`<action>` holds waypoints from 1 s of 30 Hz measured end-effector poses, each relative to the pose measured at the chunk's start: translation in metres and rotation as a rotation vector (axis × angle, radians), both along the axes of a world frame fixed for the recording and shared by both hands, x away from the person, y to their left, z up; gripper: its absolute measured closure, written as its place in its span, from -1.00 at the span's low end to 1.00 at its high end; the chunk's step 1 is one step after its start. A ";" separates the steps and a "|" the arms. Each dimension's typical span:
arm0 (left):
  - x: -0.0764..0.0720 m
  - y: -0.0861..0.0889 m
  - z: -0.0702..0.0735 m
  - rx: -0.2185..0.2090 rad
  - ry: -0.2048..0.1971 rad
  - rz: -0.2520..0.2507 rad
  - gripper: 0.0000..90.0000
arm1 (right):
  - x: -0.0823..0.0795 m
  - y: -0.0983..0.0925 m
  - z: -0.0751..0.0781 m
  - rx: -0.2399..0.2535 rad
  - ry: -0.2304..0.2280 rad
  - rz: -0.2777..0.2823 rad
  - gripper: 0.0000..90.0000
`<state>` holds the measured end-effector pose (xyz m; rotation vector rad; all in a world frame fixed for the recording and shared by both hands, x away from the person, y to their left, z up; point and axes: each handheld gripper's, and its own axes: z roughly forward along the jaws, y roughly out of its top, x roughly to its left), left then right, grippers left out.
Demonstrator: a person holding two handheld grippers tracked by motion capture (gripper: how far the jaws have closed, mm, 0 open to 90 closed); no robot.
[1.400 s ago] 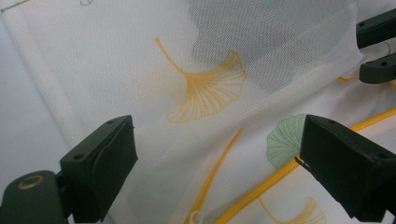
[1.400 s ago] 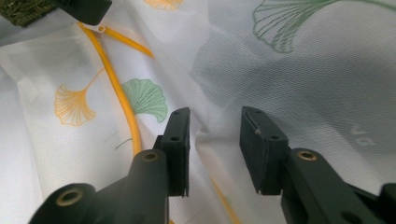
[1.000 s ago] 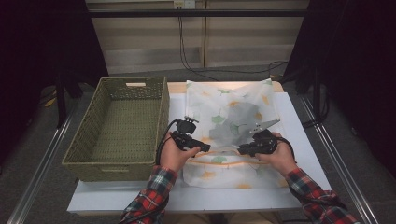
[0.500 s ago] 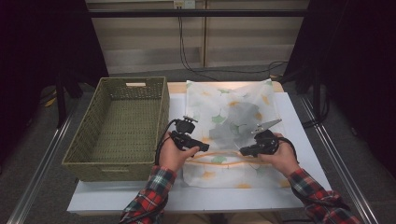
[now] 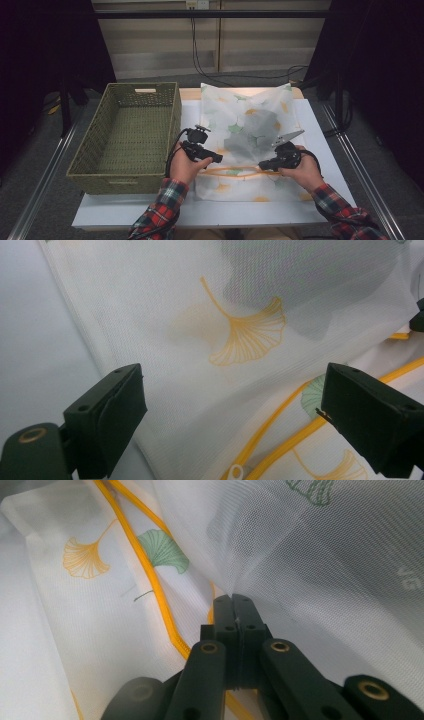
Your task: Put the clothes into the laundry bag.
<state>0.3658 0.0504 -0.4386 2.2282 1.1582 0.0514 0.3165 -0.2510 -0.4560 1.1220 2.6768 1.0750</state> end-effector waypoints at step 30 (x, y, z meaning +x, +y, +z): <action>0.000 0.000 -0.003 0.002 0.010 0.017 -0.86 | -0.004 0.024 0.009 0.070 -0.083 0.027 -0.55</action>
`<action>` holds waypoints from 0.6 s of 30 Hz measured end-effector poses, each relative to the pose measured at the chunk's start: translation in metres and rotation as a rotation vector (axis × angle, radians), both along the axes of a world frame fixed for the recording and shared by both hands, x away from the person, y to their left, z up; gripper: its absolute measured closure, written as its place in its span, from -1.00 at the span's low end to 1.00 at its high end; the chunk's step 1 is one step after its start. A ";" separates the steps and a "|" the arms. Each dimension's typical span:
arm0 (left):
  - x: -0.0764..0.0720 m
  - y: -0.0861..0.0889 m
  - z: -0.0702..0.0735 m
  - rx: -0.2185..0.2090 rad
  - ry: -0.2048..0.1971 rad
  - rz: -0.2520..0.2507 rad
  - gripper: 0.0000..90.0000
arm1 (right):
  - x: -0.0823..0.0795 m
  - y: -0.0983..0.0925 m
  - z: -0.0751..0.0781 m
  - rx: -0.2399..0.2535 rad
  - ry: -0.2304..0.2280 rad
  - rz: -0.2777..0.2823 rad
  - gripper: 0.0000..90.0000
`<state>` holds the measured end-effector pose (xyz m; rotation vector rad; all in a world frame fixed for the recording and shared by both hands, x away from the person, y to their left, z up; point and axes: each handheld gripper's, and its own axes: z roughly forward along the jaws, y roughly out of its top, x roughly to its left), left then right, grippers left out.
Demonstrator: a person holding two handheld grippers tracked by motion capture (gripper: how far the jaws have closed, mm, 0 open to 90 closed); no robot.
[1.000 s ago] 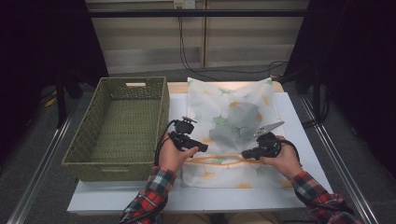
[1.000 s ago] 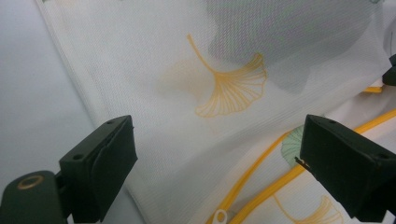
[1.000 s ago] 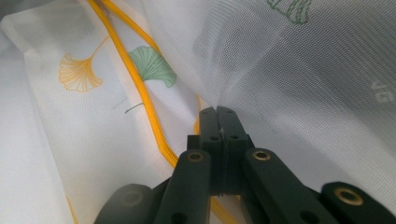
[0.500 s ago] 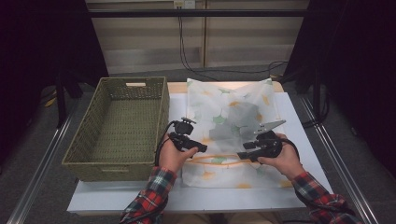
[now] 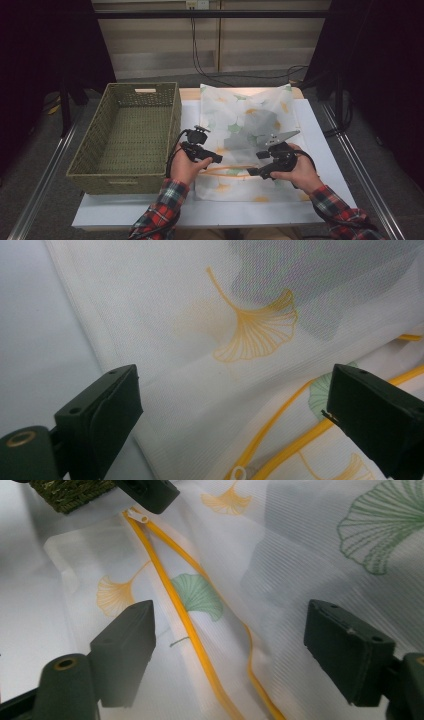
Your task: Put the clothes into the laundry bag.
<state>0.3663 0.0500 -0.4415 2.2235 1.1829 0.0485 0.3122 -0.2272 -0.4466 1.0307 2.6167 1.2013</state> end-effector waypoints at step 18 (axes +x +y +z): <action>-0.001 0.003 0.004 0.003 0.010 0.029 -0.90 | 0.000 0.027 -0.007 0.013 0.001 0.085 -0.40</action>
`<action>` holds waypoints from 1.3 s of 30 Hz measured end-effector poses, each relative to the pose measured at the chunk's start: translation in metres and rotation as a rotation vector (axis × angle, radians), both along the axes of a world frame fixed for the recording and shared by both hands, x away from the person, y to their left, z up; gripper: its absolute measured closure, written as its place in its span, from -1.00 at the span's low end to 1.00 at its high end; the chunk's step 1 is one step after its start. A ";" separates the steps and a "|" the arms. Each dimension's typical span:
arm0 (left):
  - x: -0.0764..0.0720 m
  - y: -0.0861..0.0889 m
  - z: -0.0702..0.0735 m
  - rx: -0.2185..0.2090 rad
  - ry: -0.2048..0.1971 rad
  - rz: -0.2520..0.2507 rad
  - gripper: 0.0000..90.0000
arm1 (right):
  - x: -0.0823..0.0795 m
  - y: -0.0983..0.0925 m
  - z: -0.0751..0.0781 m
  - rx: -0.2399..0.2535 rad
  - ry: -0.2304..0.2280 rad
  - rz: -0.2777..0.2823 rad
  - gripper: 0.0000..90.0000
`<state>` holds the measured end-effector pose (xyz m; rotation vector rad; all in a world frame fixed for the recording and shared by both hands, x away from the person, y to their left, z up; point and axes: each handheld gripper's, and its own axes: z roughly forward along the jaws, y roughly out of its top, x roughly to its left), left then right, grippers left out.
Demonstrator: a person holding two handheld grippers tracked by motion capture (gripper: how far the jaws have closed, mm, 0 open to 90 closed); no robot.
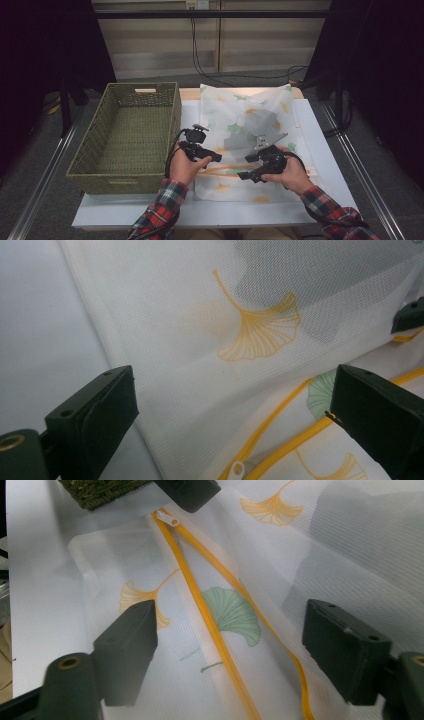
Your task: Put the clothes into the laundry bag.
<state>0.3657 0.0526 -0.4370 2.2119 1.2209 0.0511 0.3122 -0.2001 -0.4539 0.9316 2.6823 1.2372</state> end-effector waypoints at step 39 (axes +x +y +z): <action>0.000 0.003 -0.006 0.011 0.020 0.017 -0.91 | -0.010 0.003 -0.015 -0.099 0.012 0.065 0.98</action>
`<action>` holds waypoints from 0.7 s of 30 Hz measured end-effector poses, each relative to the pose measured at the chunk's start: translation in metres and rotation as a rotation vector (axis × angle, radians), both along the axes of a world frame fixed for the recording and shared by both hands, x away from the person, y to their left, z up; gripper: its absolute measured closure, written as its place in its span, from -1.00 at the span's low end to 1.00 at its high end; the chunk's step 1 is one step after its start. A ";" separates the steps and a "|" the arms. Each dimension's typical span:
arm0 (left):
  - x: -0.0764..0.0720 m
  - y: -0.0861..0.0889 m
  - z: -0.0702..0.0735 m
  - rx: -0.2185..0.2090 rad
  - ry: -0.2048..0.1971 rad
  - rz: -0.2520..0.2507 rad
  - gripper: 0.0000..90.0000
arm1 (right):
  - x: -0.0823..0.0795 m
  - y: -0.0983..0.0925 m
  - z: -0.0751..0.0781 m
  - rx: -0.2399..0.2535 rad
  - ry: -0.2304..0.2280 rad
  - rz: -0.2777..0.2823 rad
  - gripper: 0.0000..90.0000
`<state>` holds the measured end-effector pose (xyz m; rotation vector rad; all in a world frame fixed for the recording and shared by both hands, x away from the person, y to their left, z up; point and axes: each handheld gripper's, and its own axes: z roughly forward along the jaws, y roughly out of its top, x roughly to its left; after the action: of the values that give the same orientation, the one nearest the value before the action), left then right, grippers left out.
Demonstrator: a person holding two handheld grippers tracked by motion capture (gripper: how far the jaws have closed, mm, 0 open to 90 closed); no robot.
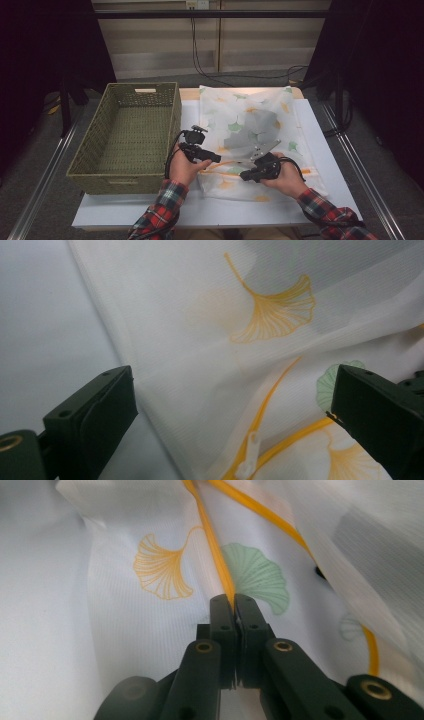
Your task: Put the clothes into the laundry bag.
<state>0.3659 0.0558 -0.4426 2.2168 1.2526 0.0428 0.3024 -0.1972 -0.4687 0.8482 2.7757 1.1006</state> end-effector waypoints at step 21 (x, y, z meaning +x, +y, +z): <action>-0.001 -0.004 -0.013 0.033 0.046 0.043 -0.39 | -0.003 -0.023 0.004 -0.027 -0.005 -0.030 0.97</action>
<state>0.3652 0.0522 -0.4555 2.2303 1.3332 0.0296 0.2996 -0.2201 -0.4650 0.8798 2.7578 1.0566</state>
